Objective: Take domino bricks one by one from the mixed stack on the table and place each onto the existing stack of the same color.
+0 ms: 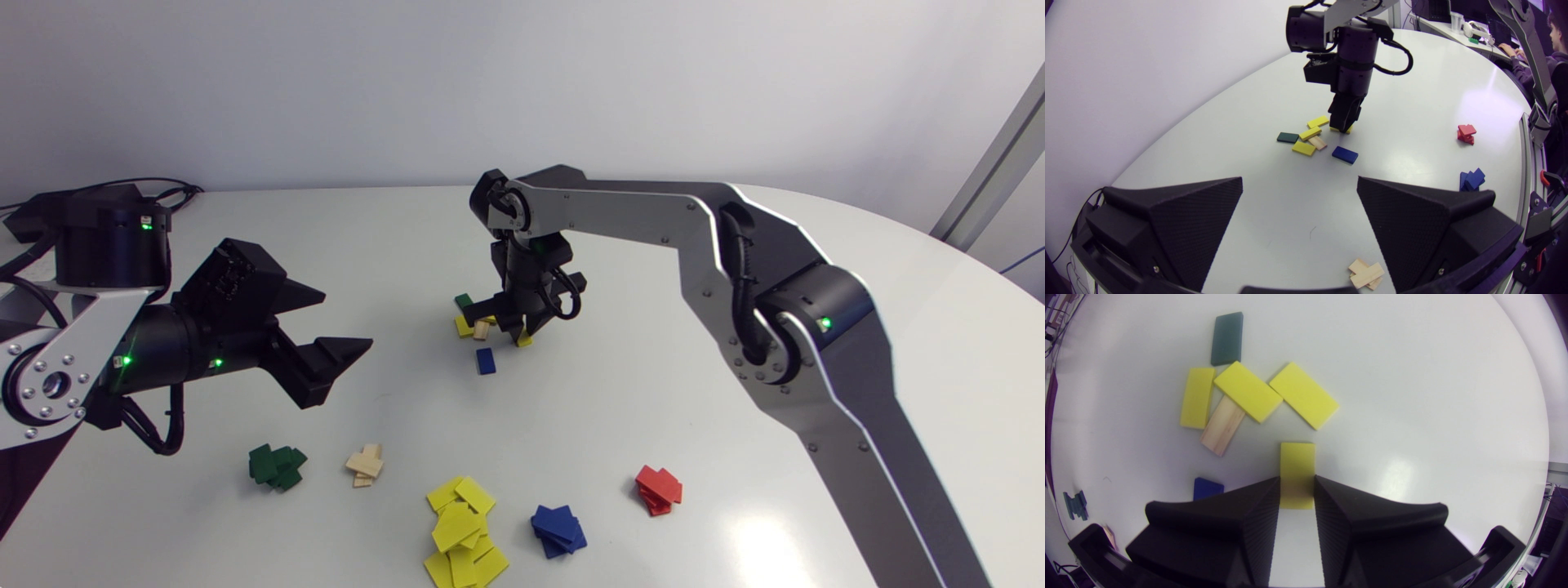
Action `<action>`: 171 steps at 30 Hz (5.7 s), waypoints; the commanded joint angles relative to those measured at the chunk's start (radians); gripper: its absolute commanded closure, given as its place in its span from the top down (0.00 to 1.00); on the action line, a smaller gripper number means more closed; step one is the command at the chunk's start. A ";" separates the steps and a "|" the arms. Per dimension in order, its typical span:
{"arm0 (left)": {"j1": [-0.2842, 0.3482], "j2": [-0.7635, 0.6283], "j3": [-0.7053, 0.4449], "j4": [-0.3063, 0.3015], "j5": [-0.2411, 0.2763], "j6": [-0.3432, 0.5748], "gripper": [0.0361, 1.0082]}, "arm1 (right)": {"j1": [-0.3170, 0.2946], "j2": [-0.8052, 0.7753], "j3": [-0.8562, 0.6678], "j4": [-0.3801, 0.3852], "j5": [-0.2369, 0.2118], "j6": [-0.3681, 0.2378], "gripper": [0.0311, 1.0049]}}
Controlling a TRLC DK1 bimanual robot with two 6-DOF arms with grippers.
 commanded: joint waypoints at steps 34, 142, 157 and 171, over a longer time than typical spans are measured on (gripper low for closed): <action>-0.149 0.138 -0.036 0.050 -0.048 -0.035 0.99 | 0.247 -0.752 -0.979 0.366 -0.154 -0.311 0.10; -0.182 0.052 -0.039 0.005 -0.077 -0.053 0.99 | 0.321 -0.510 -0.824 0.188 -0.249 -0.599 0.51; -0.202 0.066 -0.035 0.010 -0.078 -0.061 0.99 | 0.323 -0.524 -0.904 0.225 -0.232 -0.576 0.55; -0.202 0.082 -0.030 0.016 -0.080 -0.061 0.99 | 0.324 -0.501 -0.896 0.214 -0.237 -0.559 0.55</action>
